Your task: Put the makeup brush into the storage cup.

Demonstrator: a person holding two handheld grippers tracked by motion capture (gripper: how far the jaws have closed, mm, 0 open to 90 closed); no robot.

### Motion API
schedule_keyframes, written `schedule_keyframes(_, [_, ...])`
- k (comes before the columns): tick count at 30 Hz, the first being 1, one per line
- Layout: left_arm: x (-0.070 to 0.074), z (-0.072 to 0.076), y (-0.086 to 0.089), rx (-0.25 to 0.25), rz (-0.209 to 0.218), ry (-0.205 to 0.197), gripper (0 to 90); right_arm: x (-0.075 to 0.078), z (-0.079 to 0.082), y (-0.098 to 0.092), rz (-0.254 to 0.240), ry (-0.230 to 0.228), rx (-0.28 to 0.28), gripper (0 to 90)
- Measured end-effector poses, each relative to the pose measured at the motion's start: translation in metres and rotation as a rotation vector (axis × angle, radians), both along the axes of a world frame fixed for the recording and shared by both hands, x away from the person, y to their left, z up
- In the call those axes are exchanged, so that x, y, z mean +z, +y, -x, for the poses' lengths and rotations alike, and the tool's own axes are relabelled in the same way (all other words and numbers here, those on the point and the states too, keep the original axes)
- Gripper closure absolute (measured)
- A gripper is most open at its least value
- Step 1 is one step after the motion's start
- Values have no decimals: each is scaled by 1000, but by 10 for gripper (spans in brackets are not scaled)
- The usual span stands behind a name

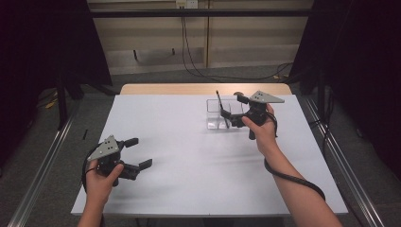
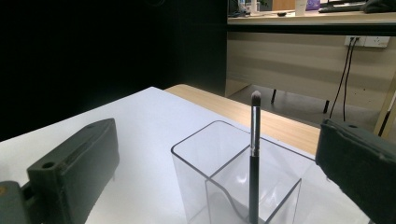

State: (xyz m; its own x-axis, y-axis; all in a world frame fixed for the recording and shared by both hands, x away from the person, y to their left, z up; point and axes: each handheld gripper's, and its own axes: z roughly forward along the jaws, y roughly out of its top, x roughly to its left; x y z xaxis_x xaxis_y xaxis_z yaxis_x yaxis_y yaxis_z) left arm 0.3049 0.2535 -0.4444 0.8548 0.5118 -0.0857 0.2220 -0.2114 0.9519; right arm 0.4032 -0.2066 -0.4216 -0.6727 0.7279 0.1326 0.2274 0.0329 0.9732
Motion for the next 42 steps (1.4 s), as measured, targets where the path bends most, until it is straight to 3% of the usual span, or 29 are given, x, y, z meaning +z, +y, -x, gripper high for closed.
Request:
schedule_keyframes(15, [0,-1,-4,-3,-3,-2,9,6,18,-5,22,-16,18,0])
schedule_keyframes(42, [0,-1,-5,-8,-3,-3,9,-6,45,-32,43,-12,20,0])
